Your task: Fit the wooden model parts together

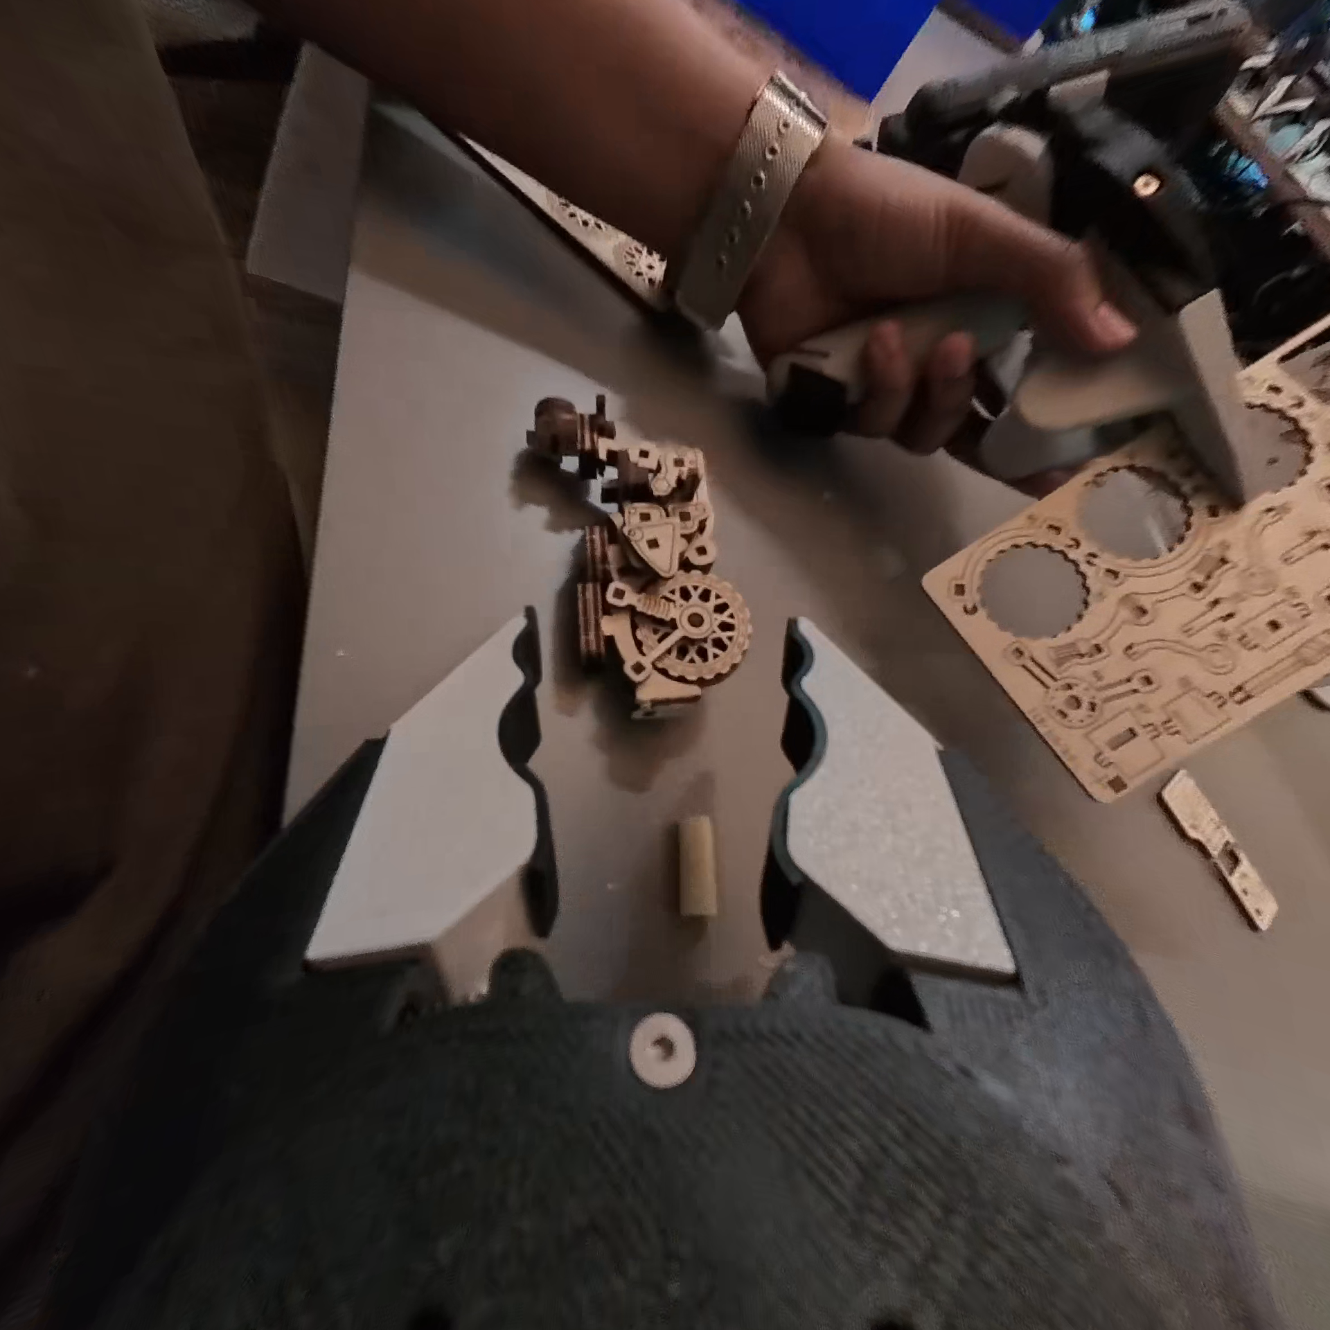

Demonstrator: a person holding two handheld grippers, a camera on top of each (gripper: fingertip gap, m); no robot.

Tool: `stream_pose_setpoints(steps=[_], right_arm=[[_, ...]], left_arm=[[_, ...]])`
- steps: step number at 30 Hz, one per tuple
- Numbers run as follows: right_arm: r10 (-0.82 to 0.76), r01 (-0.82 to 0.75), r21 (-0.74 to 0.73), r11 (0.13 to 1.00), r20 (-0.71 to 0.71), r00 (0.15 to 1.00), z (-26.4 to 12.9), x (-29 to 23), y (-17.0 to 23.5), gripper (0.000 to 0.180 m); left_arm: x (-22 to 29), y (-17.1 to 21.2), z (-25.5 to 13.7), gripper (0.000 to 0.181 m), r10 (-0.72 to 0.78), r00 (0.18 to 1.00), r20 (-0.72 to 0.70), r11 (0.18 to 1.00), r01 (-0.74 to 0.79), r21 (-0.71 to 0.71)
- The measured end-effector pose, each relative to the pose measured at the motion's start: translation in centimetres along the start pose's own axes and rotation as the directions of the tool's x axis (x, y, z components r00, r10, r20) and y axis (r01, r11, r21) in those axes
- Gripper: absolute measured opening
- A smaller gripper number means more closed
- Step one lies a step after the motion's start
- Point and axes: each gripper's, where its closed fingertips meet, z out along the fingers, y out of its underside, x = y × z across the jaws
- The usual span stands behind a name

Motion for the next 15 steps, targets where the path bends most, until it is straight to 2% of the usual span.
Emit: stream_pose_setpoints(steps=[10,13,15], right_arm=[[0.091,-0.086,-0.097,0.992,0.058,0.994,1.6,0.1,0.9,0.049],[0.257,-0.250,-0.093,0.964,0.073,0.964,1.6,0.7,0.5,0.049],[0.417,-0.409,-0.086,0.909,0.116,0.902,1.6,1.1,0.0,0.049]], left_arm=[[0.0,-0.1,-0.1,0.000,-0.015,1.000,-0.009,1.000,0.015,0.005],[-0.1,-0.1,-0.1,0.000,-0.019,1.000,-0.011,1.000,0.019,0.008],[-0.1,-0.2,-0.2,0.000,-0.021,1.000,-0.011,1.000,0.021,0.009]])
